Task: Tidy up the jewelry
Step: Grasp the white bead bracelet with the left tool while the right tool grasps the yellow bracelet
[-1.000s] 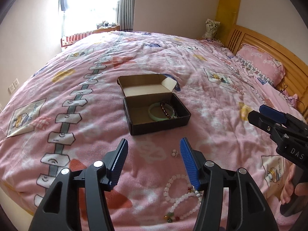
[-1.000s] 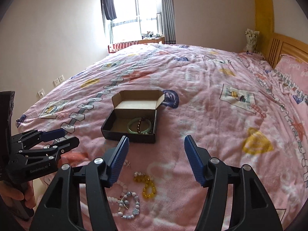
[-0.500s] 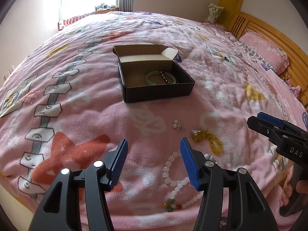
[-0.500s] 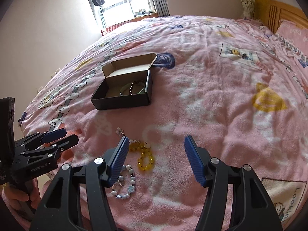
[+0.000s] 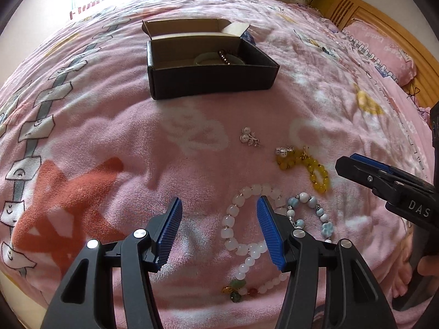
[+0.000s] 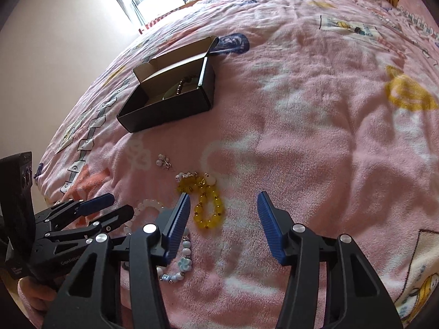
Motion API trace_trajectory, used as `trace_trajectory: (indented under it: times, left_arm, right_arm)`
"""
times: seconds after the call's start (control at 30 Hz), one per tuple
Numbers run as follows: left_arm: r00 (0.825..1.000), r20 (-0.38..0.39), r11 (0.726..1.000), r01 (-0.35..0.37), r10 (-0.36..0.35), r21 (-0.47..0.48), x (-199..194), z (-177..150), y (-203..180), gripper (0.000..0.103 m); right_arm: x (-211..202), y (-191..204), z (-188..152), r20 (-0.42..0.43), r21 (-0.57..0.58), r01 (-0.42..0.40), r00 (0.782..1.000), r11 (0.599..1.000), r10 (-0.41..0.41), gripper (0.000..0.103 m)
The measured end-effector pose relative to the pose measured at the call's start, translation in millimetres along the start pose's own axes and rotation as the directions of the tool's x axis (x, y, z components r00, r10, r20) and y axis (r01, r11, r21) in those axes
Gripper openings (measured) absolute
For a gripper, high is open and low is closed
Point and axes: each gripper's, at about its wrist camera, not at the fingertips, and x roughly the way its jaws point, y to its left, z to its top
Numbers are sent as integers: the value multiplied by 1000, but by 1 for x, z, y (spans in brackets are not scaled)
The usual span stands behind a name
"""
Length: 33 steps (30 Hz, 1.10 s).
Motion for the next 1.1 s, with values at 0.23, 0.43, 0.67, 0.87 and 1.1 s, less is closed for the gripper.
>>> trace_trajectory:
  times: [0.23, 0.43, 0.67, 0.87, 1.1]
  left_arm:
    - [999, -34, 1000, -10, 11, 21, 14, -3, 2, 64]
    - [1000, -16, 1000, -3, 3, -1, 21, -1, 6, 66]
    - [999, 12, 999, -35, 35, 21, 21, -3, 1, 56]
    - [998, 32, 998, -52, 50, 42, 17, -2, 0, 35]
    - [998, 51, 999, -47, 45, 26, 10, -1, 2, 14]
  right_arm:
    - [18, -12, -3, -43, 57, -56, 997, 997, 58, 46]
    - [25, -7, -3, -47, 33, -28, 998, 999, 30, 45]
    - [34, 0, -5, -34, -2, 32, 999, 999, -32, 37]
    - [33, 7, -8, -14, -46, 82, 996, 996, -83, 30]
    - [28, 3, -10, 3, -32, 70, 998, 997, -70, 15]
